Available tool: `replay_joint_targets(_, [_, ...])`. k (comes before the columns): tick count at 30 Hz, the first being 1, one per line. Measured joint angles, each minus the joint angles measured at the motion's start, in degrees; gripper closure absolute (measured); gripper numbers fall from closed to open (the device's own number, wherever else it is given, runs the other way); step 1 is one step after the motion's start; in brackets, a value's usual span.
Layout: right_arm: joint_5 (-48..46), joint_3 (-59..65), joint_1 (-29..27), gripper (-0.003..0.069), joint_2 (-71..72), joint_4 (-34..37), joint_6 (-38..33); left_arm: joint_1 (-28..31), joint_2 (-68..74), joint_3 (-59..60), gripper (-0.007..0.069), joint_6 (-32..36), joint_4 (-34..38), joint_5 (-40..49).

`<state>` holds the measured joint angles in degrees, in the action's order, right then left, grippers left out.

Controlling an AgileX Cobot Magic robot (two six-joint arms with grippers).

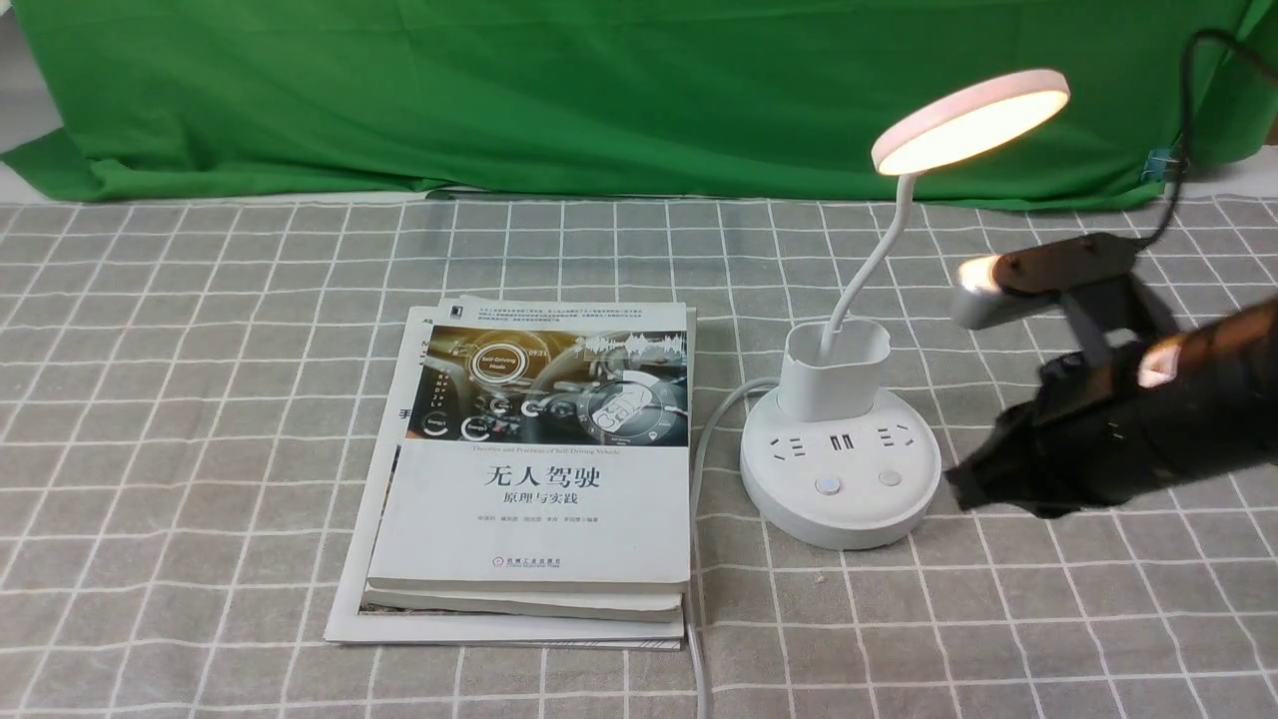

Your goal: Turn on the desk lamp on the grey coffee tablecloth with your hand.

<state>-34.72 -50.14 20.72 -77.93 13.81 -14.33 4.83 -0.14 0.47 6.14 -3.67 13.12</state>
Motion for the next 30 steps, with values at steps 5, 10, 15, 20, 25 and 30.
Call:
replay_joint_targets(5, [-0.07, 6.23, 0.0, 0.0625, 12.26, 0.0, 1.57, 0.0, 0.0, 0.0, 0.0606, 0.0, 0.0, 0.0])
replay_joint_targets(10, [0.27, 12.27, 0.0, 0.0623, 24.56, 0.0, 2.63, 0.0, 0.0, 0.0, 0.0606, 0.0, 0.0, 0.0])
replay_joint_targets(15, [-1.88, 13.69, 0.0, 0.0596, 31.48, -0.06, 3.29, 0.0, 0.0, 0.0, 0.0606, 0.0, 0.0, 0.0])
replay_joint_targets(20, [-1.16, 13.74, 0.0, 0.0589, 35.27, -0.11, 3.62, 0.0, 0.0, 0.0, 0.0606, 0.0, 0.0, 0.0])
replay_joint_targets(25, [0.5, 13.8, 0.0, 0.0589, 35.87, -0.16, 3.95, 0.0, 0.0, 0.0, 0.0606, 0.0, 0.0, 0.0])
replay_joint_targets(30, [7.39, 16.91, -2.06, 0.0631, 38.59, -0.16, 2.77, 0.0, 0.0, 0.0, 0.0606, 0.0, 0.0, 0.0])
